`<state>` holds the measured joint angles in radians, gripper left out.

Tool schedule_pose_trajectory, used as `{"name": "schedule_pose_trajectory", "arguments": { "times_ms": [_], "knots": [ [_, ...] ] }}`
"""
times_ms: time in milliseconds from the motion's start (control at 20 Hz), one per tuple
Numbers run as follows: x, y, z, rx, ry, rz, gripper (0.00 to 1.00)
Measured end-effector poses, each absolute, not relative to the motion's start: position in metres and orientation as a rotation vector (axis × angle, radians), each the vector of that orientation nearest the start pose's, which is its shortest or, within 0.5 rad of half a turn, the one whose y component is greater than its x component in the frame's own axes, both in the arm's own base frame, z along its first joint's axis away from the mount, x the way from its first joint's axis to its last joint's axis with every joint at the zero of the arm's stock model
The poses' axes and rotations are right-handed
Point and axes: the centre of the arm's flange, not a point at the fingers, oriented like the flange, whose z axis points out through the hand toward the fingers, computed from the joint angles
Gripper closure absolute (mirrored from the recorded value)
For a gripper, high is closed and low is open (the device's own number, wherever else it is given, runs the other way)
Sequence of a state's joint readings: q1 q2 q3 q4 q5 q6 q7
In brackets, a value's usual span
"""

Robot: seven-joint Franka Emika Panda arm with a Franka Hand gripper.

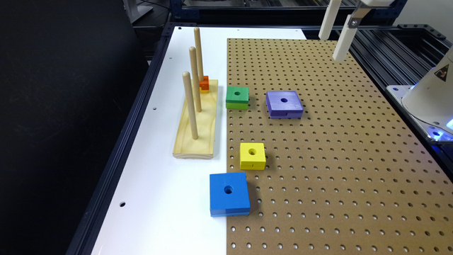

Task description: Pick up yellow block.

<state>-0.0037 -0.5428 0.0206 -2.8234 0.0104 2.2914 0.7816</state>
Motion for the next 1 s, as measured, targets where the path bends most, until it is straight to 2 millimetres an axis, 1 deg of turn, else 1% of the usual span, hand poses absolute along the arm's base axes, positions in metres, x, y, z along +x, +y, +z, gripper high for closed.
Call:
{"name": "schedule_pose_trajectory", "arguments": {
  "times_ms": [600, 850, 1000],
  "knots": [
    [0.348, 0.011, 0.354, -2.899, 1.166, -0.062, 0.00],
    [0.359, 0.024, 0.355, -2.899, 1.164, -0.069, 0.00],
    [0.366, 0.026, 0.354, -2.902, 1.166, -0.063, 0.00]
  ]
}}
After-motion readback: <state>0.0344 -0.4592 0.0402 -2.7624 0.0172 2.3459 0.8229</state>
